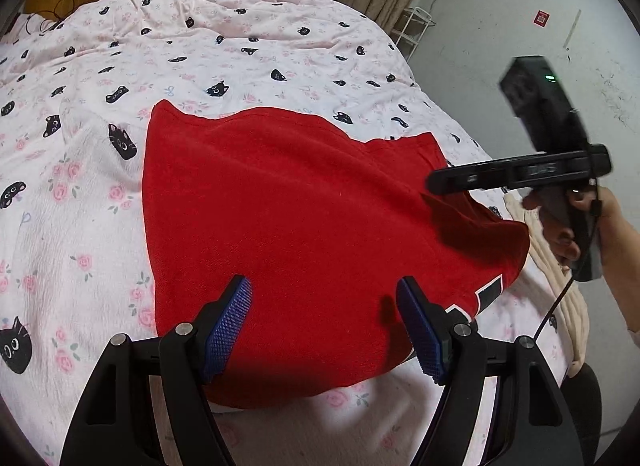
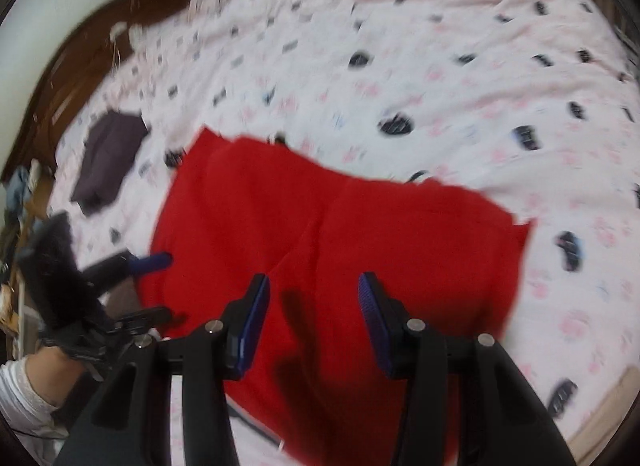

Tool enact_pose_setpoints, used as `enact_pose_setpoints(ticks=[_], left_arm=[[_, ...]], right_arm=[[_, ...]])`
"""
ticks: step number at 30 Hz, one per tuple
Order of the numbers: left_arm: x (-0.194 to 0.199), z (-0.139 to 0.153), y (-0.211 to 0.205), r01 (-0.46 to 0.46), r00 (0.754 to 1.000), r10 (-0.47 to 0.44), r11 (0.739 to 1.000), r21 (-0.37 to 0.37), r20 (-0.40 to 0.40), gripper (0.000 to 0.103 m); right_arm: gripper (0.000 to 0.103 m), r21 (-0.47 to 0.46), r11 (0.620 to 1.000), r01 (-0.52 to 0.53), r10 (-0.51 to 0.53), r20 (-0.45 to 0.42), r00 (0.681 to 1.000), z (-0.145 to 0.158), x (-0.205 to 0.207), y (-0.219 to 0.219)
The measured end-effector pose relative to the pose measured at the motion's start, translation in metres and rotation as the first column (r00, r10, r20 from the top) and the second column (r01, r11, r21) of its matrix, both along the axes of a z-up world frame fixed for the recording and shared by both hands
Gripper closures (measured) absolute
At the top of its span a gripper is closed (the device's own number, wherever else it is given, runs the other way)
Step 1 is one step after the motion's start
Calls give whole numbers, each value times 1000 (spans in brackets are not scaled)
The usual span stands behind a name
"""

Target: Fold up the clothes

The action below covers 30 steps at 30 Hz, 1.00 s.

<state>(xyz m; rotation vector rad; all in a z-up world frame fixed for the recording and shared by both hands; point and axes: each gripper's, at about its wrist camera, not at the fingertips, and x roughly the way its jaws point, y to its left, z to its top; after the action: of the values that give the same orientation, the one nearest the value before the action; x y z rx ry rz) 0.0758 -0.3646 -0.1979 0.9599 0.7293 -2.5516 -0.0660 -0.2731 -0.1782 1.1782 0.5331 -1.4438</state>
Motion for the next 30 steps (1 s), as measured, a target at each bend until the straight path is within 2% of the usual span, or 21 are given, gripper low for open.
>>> enact_pose_setpoints(ticks=[4, 8, 12, 15, 19, 21, 22, 24, 30], left_arm=[[-1, -3, -1, 0, 1000, 0, 1000, -1, -4, 33], [0, -4, -2, 2, 1000, -2, 1000, 7, -12, 32], [0, -5, 0, 4, 1000, -4, 1000, 4, -16, 31], [1, -5, 0, 4, 1000, -3, 1000, 7, -23, 30], [2, -6, -1, 4, 1000, -3, 1000, 14, -27, 30], [2, -6, -2, 4, 1000, -3, 1000, 15, -28, 30], [2, -6, -2, 3, 1000, -3, 1000, 16, -28, 30], [2, -6, -3, 3, 1000, -3, 1000, 18, -30, 30], [2, -7, -5, 2, 999, -2, 1000, 23, -34, 30]], right_arm=[[57, 43, 999, -4, 5, -27, 1000, -16, -2, -7], [67, 62, 998, 6, -4, -40, 999, -22, -13, -6], [72, 78, 996, 34, -29, -61, 998, -22, -27, -12], [70, 94, 992, 80, -70, -107, 992, -19, -41, -13], [71, 117, 983, 143, -129, -116, 985, -21, -66, -14], [71, 128, 976, 176, -153, -174, 973, -21, -73, -15], [71, 125, 974, 191, -165, -192, 967, -20, -75, -14], [61, 111, 970, 218, -190, -217, 957, -16, -79, -11], [61, 54, 975, 216, -191, -291, 937, 5, -66, 2]])
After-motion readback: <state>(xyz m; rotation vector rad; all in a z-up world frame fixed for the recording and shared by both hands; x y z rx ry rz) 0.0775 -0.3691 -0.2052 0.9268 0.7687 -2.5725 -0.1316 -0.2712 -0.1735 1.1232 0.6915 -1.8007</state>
